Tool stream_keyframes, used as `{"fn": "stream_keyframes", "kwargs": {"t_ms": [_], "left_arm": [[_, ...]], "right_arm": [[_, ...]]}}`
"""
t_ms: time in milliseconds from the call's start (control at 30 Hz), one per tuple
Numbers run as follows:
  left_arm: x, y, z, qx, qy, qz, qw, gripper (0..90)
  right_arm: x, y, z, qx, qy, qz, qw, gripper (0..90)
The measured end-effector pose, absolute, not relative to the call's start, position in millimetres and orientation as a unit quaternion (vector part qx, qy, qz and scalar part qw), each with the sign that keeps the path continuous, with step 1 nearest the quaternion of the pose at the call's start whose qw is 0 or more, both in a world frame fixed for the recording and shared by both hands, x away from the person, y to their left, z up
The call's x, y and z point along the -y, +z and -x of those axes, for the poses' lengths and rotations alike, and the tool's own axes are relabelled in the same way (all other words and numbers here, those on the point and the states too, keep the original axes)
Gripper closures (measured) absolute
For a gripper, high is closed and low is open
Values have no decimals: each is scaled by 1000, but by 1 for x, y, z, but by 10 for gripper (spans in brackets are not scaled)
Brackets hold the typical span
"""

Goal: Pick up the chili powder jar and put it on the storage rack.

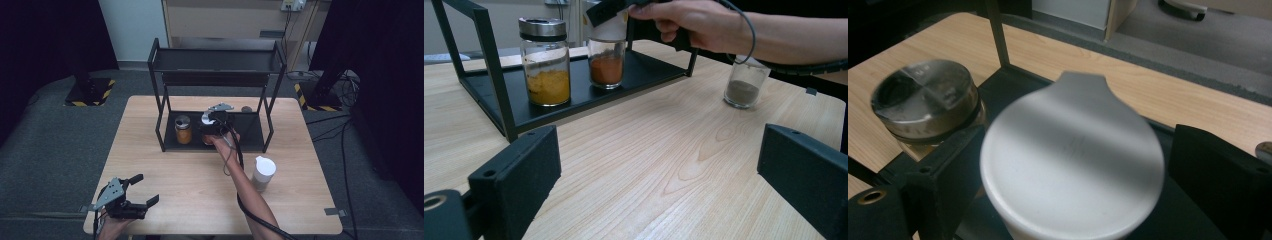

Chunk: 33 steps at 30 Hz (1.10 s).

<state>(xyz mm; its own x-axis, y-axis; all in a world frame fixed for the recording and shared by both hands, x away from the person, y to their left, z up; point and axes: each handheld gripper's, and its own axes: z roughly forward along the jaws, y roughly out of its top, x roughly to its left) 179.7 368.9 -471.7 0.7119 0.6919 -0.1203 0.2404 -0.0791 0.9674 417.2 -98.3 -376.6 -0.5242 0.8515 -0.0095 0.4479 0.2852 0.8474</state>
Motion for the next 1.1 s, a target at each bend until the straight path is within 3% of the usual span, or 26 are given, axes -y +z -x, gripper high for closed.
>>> {"fn": "stream_keyframes", "kwargs": {"t_ms": [533,1100], "left_arm": [[-368,-472,-179,-327,193,-710,593,28],[-367,-472,-180,-328,189,-712,592,28]], "right_arm": [[124,-324,-396,-771,451,-383,235,95],[188,-278,-331,-773,478,-327,259,98]]}}
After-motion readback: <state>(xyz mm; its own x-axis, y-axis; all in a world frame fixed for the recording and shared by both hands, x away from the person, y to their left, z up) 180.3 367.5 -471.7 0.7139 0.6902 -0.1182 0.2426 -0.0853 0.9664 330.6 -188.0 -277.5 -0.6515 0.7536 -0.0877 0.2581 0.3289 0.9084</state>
